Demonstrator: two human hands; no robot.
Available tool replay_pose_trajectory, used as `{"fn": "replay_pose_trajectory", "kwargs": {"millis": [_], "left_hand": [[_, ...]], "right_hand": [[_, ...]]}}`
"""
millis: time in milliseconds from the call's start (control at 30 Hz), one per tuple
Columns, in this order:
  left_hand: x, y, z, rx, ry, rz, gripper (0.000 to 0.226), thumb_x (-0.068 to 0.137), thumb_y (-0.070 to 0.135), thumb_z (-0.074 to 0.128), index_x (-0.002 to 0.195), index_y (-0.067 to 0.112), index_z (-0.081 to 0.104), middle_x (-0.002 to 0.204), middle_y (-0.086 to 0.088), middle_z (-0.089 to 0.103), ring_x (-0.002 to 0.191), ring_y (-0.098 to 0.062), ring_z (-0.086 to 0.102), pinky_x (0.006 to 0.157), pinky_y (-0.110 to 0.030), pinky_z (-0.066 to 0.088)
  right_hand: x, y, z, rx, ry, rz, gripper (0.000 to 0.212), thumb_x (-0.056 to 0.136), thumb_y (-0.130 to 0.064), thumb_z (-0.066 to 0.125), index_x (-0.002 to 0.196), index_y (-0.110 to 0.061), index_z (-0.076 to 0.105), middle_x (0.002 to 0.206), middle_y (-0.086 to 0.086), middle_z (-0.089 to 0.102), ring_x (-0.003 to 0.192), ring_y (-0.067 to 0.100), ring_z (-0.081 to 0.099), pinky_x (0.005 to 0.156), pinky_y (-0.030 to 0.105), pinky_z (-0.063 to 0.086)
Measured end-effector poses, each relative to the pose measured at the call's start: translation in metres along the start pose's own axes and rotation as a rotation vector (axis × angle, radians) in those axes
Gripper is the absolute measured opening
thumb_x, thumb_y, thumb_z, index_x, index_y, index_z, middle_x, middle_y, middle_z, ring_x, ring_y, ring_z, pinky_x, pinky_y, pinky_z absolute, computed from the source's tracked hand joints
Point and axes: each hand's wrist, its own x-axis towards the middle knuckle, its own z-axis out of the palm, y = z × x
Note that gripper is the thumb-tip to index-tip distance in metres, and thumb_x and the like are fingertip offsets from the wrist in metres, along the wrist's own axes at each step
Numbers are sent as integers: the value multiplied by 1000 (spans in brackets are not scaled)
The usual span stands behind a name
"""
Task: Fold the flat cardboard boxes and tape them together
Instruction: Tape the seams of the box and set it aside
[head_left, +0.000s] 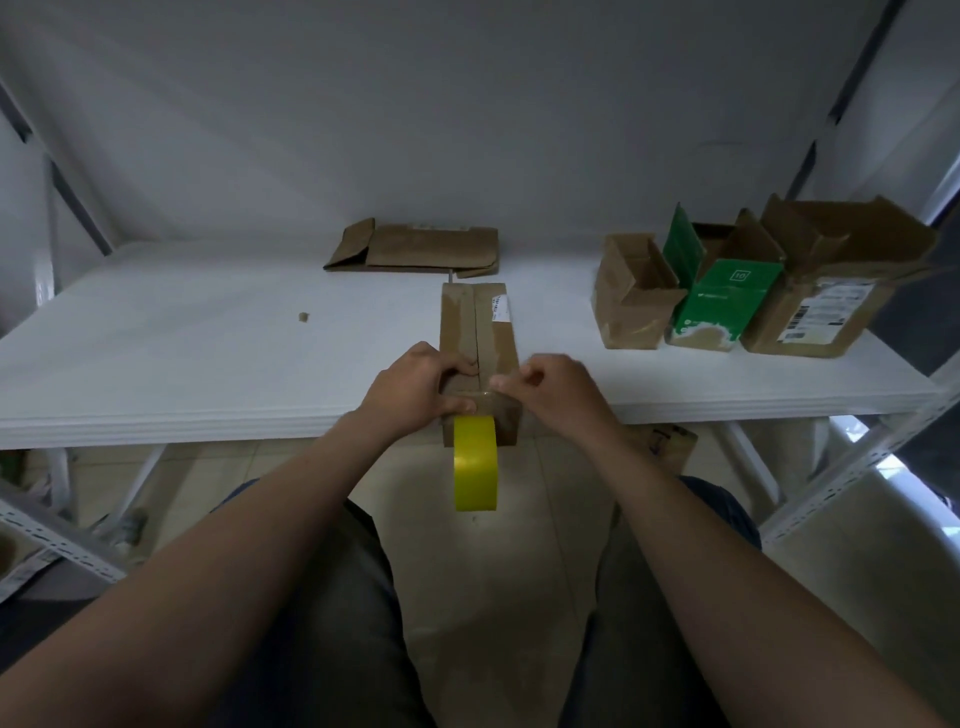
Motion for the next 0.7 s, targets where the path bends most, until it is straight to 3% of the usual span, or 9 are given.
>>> {"fn": "replay_pose_trajectory", "kwargs": {"millis": [67, 167, 233, 333, 400, 467, 533, 600, 700], "left_hand": [[6, -3, -1, -9, -15, -8, 58, 72, 54, 83, 124, 44, 61, 127, 4, 62, 111, -14, 53, 90, -37, 50], [13, 0, -4, -24, 3, 3, 57, 72, 45, 87, 124, 34, 66, 118, -1, 67, 105, -18, 56, 85, -31, 45], [15, 3, -10, -43, 4, 3, 56, 72, 37, 88, 123, 28, 68, 116, -1, 70, 104, -19, 60, 86, -31, 46], [7, 8, -13, -133, 4, -56, 48, 76, 21, 85, 121, 20, 68, 118, -2, 67, 108, -20, 60, 93, -31, 49], [-6, 16, -3, -142, 95, -176, 41, 83, 26, 79, 118, 14, 63, 115, -5, 57, 108, -22, 53, 93, -33, 45], [-22, 33, 6, -314, 96, -402, 42, 90, 36, 72, 115, 11, 49, 107, -4, 53, 98, -23, 55, 83, -36, 47], [-30, 48, 12, -651, -14, -614, 47, 95, 40, 65, 117, 9, 37, 99, -2, 53, 87, -17, 59, 67, -33, 51], [-30, 54, 16, -828, -66, -725, 49, 97, 42, 62, 122, 8, 36, 100, -4, 55, 82, -15, 61, 60, -31, 53], [-31, 62, 17, -930, -81, -794, 45, 97, 44, 62, 120, 9, 44, 96, -7, 62, 73, -17, 65, 50, -26, 54]], "right_hand": [[21, 4, 1, -54, 5, -119, 17, 88, -38, 75, 94, -23, 68, 98, -7, 63, 96, 10, 56, 79, 27, 44], [48, 9, 8, -387, -156, -222, 49, 85, -48, 74, 130, -32, 63, 132, -6, 61, 123, 19, 44, 99, 40, 41], [57, 5, 12, -549, -192, -317, 60, 86, -53, 71, 140, -33, 56, 138, -8, 58, 126, 20, 42, 98, 41, 38], [60, 3, 14, -606, -151, -364, 64, 85, -56, 71, 141, -30, 55, 138, -6, 58, 123, 19, 44, 89, 37, 38], [58, 4, 15, -599, -129, -377, 60, 86, -54, 70, 140, -30, 56, 136, -6, 58, 121, 20, 43, 82, 33, 36], [56, 4, 16, -575, -110, -390, 53, 90, -52, 67, 138, -31, 58, 135, -8, 58, 121, 20, 43, 79, 31, 34], [55, 3, 16, -561, -96, -396, 50, 92, -51, 65, 138, -31, 59, 138, -9, 58, 122, 20, 44, 81, 33, 40], [54, 4, 16, -544, -106, -389, 54, 90, -48, 68, 140, -31, 59, 141, -8, 58, 124, 21, 44, 91, 38, 47], [53, 8, 18, -477, -115, -374, 57, 89, -42, 72, 143, -29, 57, 144, -6, 56, 126, 21, 42, 97, 40, 45]]}}
